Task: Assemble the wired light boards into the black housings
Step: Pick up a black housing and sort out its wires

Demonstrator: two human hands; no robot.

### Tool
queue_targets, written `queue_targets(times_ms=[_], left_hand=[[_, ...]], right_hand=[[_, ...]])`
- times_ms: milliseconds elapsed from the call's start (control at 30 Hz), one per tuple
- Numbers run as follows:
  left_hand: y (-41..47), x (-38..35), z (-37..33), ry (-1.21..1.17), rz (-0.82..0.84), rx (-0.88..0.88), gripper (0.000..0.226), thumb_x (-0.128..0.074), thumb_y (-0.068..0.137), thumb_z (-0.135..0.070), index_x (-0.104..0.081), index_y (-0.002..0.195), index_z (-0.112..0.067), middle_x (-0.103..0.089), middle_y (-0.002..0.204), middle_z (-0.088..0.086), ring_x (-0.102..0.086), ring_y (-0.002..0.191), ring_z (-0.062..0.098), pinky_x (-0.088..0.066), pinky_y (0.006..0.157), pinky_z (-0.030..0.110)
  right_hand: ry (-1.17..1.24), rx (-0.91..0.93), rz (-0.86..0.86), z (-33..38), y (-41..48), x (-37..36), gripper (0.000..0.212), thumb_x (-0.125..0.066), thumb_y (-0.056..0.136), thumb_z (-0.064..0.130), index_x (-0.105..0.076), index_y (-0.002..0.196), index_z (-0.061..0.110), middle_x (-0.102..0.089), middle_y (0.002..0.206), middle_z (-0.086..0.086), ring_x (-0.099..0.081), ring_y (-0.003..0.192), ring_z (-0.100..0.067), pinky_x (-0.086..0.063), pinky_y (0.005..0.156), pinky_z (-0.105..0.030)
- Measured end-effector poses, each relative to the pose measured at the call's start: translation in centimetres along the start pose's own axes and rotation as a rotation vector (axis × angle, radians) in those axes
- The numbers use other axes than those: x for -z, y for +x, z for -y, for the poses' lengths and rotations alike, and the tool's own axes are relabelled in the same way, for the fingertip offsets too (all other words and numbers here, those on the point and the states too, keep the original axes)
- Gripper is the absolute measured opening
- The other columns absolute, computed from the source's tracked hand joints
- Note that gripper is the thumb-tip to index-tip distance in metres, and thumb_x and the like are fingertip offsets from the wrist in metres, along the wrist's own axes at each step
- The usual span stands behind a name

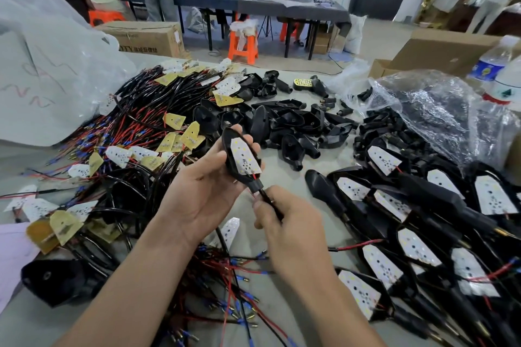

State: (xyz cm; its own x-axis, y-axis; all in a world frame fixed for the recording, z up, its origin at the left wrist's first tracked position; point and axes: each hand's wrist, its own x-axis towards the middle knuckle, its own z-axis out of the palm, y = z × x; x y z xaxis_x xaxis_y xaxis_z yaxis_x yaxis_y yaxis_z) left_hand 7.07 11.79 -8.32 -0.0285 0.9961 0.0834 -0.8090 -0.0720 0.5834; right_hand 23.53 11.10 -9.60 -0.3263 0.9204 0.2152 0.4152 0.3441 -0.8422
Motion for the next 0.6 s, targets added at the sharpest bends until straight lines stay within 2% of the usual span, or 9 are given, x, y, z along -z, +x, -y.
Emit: queue_targets(times_ms=[100,200,267,367,433,500,600], left_hand=[[0.1,0.4,-0.3,0.089,-0.024,0.011,0.047,-0.051,0.09,-0.011,-0.065,0.134,-0.013,-0.068,0.133,0.01,-0.063,0.128,0.026,-0.043,0.112,0.049],[-0.1,0.5,-0.4,0.193,-0.052,0.041,0.047,-0.06,0.085,-0.015,-0.069,0.131,-0.013,-0.066,0.137,0.012,-0.061,0.131,0.026,-0.047,0.108,0.053],[-0.2,0.4,-0.3,0.261,-0.085,0.055,0.046,-0.064,0.085,-0.018,-0.068,0.13,-0.01,-0.068,0.133,0.014,-0.064,0.126,0.027,-0.052,0.103,0.053],[-0.1,0.5,-0.3,0.378,-0.158,0.005,0.027,-0.06,0.092,-0.009,-0.073,0.116,-0.009,-0.073,0.116,0.016,-0.071,0.111,0.031,-0.06,0.092,0.051],[0.0,0.5,-0.4,0.413,-0.219,-0.038,0.023,-0.052,0.098,-0.002,-0.071,0.11,-0.007,-0.075,0.105,0.018,-0.073,0.098,0.034,-0.061,0.088,0.054],[0.1,0.5,-0.7,0.375,-0.293,-0.1,0.023,-0.046,0.1,0.001,-0.066,0.108,-0.005,-0.074,0.097,0.019,-0.074,0.091,0.036,-0.064,0.078,0.049],[0.2,0.4,-1.3,0.245,-0.374,-0.188,0.022,-0.041,0.101,0.004,-0.061,0.108,-0.003,-0.072,0.095,0.018,-0.073,0.096,0.037,-0.063,0.071,0.042]], right_hand=[[0.001,0.007,-0.011,-0.3,-0.1,0.2,0.039,-0.055,0.098,0.038,-0.044,0.073,0.011,-0.041,0.063,-0.01,-0.036,0.057,-0.015,-0.034,0.054,-0.039],[-0.158,0.031,-0.025,-0.7,-0.1,0.4,0.039,-0.048,0.099,0.046,-0.043,0.075,0.016,-0.038,0.057,0.001,-0.038,0.057,-0.02,-0.034,0.055,-0.04],[-0.189,0.022,-0.027,-1.0,-0.1,0.5,0.035,-0.048,0.098,0.045,-0.043,0.078,0.017,-0.042,0.058,0.002,-0.041,0.058,-0.023,-0.036,0.055,-0.04],[-0.213,0.024,0.005,-0.7,0.1,0.4,0.031,-0.046,0.098,0.046,-0.045,0.079,0.021,-0.046,0.059,0.006,-0.043,0.059,-0.024,-0.035,0.054,-0.039],[-0.206,0.04,0.014,-0.3,0.2,0.3,0.023,-0.05,0.097,0.041,-0.051,0.08,0.025,-0.047,0.058,0.006,-0.046,0.061,-0.025,-0.041,0.057,-0.042],[-0.227,0.095,-0.022,0.1,0.2,0.6,0.011,-0.058,0.093,0.026,-0.063,0.084,0.023,-0.056,0.065,0.006,-0.05,0.07,-0.022,-0.048,0.066,-0.043],[-0.422,0.199,-0.236,0.7,0.5,1.7,0.01,-0.075,0.082,0.015,-0.078,0.081,0.025,-0.064,0.079,0.008,-0.051,0.085,-0.021,-0.045,0.08,-0.041]])
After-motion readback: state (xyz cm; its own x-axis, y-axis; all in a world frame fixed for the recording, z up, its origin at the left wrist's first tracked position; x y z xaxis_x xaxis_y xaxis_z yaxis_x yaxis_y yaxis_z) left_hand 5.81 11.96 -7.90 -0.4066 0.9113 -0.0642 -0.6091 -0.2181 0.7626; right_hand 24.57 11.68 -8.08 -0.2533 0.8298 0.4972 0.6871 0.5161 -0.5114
